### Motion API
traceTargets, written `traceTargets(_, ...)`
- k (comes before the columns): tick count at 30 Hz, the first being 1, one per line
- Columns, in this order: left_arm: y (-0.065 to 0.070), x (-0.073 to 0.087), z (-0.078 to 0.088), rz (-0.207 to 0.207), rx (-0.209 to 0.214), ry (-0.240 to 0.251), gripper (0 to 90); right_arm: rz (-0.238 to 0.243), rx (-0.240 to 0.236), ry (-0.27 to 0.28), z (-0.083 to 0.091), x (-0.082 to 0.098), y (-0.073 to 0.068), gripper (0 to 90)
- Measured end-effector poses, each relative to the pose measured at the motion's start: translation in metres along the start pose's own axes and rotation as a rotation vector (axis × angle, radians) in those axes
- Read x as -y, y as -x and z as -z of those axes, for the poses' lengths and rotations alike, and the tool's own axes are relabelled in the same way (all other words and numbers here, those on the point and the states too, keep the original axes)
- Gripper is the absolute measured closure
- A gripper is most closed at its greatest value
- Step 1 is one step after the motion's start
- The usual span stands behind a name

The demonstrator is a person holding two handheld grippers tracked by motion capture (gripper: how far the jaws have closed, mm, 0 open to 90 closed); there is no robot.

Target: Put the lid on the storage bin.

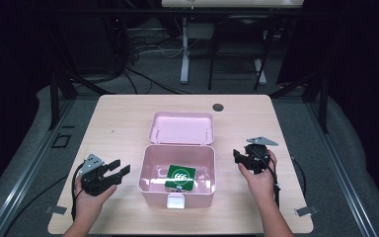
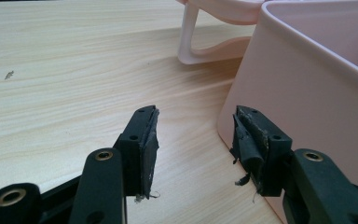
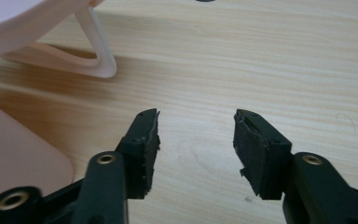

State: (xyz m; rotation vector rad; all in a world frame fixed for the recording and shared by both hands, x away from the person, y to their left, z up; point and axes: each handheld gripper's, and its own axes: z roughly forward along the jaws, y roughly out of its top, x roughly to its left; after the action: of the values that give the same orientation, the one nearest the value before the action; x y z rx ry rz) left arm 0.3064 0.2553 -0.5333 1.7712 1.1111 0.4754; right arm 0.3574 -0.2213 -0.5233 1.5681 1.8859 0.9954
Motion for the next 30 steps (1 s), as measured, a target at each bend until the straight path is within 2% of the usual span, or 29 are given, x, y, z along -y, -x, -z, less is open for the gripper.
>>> traceTargets(2, 0.000, 0.000, -0.001, 0.003, -0.001, 0.005, 49.8, -0.001, -0.001, -0.007, 0.000, 0.001, 0.000, 51.6)
traceTargets(4, 0.001, 0.000, -0.002, 0.011, 0.009, -0.003, 51.0, -0.009, -0.025, -0.025, -0.001, 0.002, 0.000, 56.4)
traceTargets(6, 0.000, 0.000, -0.002, 0.017, 0.017, -0.025, 52.4, -0.002, -0.035, -0.031, -0.001, 0.003, -0.002, 59.7)
traceTargets(9, 0.001, -0.001, -0.001, 0.021, 0.015, -0.023, 53.0, 0.008, -0.057, -0.036, 0.000, 0.002, -0.003, 62.1)
traceTargets(13, 0.000, -0.004, 0.001, 0.026, 0.023, -0.009, 51.6, -0.039, -0.120, -0.034, 0.005, -0.004, -0.001, 62.9)
traceTargets(15, 0.001, -0.006, 0.000, 0.021, 0.030, -0.019, 49.6, -0.060, -0.143, -0.026, 0.008, -0.009, 0.000, 62.8)
traceTargets(19, 0.001, -0.014, -0.003, 0.018, 0.045, -0.024, 48.6, -0.091, -0.153, -0.015, 0.010, -0.019, 0.000, 58.6)
traceTargets(21, 0.002, -0.017, -0.002, 0.024, 0.050, -0.015, 48.6, -0.062, -0.149, -0.007, 0.009, -0.025, -0.002, 53.4)
traceTargets(23, 0.004, -0.023, -0.001, 0.026, 0.061, -0.005, 48.6, -0.056, -0.183, -0.019, 0.007, -0.033, -0.003, 50.5)
traceTargets(24, 0.005, -0.025, 0.000, 0.032, 0.071, 0.000, 48.6, -0.060, -0.194, -0.018, 0.006, -0.037, -0.005, 49.3)
traceTargets(28, 0.010, -0.032, 0.001, 0.044, 0.124, -0.003, 49.6, -0.021, -0.200, -0.038, 0.003, -0.051, -0.010, 44.9)
traceTargets(30, 0.014, -0.034, 0.003, 0.028, 0.145, -0.008, 52.1, -0.020, -0.205, -0.052, 0.001, -0.057, -0.014, 44.9)
